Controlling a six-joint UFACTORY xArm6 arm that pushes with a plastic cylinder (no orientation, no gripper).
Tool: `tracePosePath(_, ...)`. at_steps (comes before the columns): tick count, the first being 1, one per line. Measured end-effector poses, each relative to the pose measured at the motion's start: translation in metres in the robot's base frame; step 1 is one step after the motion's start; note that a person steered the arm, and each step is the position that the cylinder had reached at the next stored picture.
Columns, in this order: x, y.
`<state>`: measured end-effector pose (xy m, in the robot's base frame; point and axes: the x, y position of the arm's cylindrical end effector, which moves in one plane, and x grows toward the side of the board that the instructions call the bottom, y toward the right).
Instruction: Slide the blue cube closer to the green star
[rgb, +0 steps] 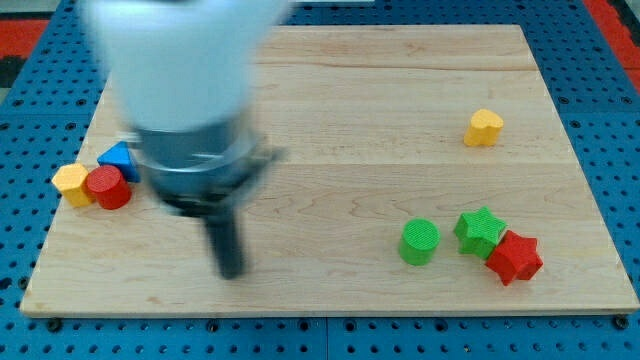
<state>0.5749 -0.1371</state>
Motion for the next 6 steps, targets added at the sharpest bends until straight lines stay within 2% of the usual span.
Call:
tracePosePath(1, -0.007, -0.128)
tracePosePath(2, -0.03, -0.168)
tracePosePath(3, -0.052, -0.166)
tracePosePath(4, -0.094, -0.163)
tracePosePath(5, -0.104, -0.135)
tracePosePath(6, -0.106, -0.071)
